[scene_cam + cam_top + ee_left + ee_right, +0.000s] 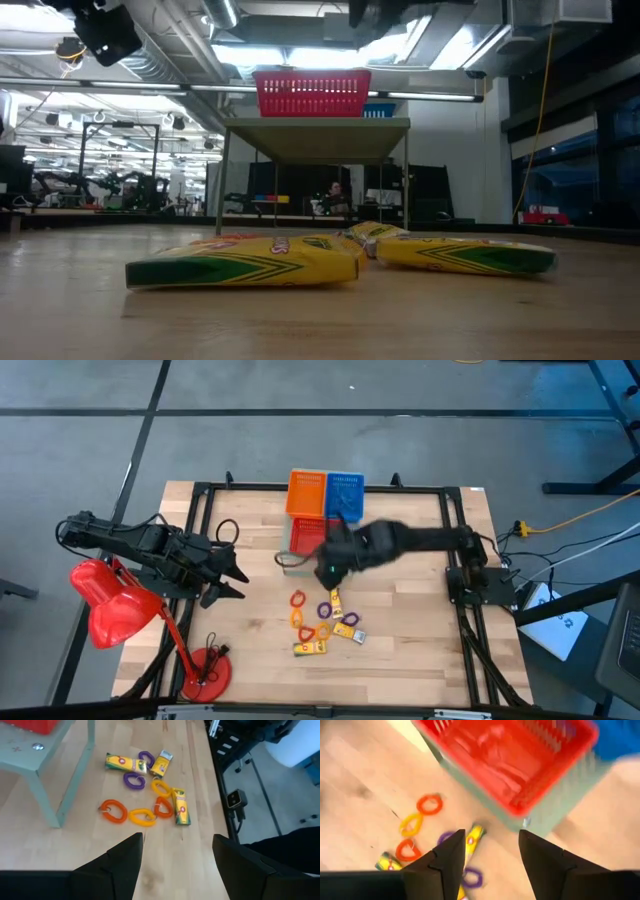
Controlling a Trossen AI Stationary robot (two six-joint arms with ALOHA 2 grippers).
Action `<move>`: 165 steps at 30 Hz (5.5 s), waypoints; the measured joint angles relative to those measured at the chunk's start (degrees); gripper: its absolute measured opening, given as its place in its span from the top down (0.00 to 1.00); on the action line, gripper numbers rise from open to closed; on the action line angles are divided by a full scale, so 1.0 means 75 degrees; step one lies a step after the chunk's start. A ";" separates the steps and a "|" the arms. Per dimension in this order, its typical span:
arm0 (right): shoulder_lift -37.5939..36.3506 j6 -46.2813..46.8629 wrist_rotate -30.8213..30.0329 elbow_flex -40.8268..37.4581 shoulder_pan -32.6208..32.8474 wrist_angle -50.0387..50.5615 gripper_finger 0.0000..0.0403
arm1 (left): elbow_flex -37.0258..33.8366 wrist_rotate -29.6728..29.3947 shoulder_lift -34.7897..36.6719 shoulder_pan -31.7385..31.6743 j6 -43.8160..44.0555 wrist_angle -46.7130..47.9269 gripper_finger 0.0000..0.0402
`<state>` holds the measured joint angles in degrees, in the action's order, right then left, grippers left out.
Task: Pick & Place Office Desk Supplies
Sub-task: Put the yellow crayon box into the orange bin
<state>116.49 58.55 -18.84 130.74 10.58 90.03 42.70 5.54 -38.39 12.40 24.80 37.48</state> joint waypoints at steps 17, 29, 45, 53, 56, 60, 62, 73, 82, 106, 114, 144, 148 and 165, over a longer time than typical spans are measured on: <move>0.0023 0.5828 0.1381 -0.2699 0.1983 -0.2194 0.54 | 0.0000 0.0000 0.0000 -0.0001 -0.0023 0.0011 0.40; 0.0029 0.2007 0.3348 -0.4744 0.1909 -0.3443 0.54 | 0.0000 0.0265 0.0000 0.0000 0.0181 0.0009 0.40; 0.0111 -0.0349 0.2689 -0.5028 0.1879 -0.3878 0.52 | 0.0000 0.0162 -0.0003 0.0000 0.0901 -0.0429 0.40; 0.0114 -0.0367 0.2998 -0.5970 0.1896 -0.4530 0.40 | 0.0000 -0.0111 -0.0003 -0.0003 0.1082 -0.0452 0.40; 0.0114 -0.0256 0.3027 -0.6066 0.1968 -0.4853 0.38 | 0.0000 -0.0124 -0.0003 -0.0002 0.1205 -0.0452 0.40; 0.0111 -0.0101 0.2801 -0.6070 0.2050 -0.5021 0.37 | 0.0000 -0.0134 -0.0003 -0.0001 0.1338 -0.0449 0.40; 0.0182 -0.0088 0.2789 -0.6072 0.2094 -0.5135 0.38 | 0.0000 -0.0137 -0.0003 -0.0001 0.1407 -0.0449 0.40; 0.0367 0.0129 0.2302 -0.6317 0.2206 -0.5234 0.39 | 0.0000 -0.0113 -0.0003 0.0000 0.1673 -0.0452 0.40; 0.0348 0.0194 0.2272 -0.6548 0.2205 -0.5292 0.46 | 0.0000 -0.0108 -0.0003 -0.0003 0.1795 -0.0452 0.40; 0.0356 -0.1219 0.1914 -0.2919 0.2206 -0.4771 0.83 | -0.0006 -0.0014 -0.0043 0.0303 0.1601 -0.1441 0.40; 0.0350 -0.1552 0.0621 -0.1281 0.1745 -0.3536 0.81 | -0.0006 -0.0100 -0.1097 0.0319 0.3343 -0.3504 0.40; 0.0350 -0.1911 0.0966 -0.1227 0.1420 -0.3764 0.81 | 0.0009 0.1208 -0.2890 -0.0268 0.4730 -0.5811 0.40; 0.0344 -0.1855 0.1139 -0.1217 0.1586 -0.3780 0.81 | -0.0004 0.1688 -0.2900 -0.0258 0.4756 -0.5671 0.40; 0.0335 -0.1496 0.1132 -0.1216 0.1744 -0.4004 0.81 | -0.0006 0.1573 -0.3222 -0.0271 0.4760 -0.5560 0.40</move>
<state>119.00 47.33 -10.36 121.62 23.66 60.01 42.65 17.33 -62.56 10.37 60.50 -4.23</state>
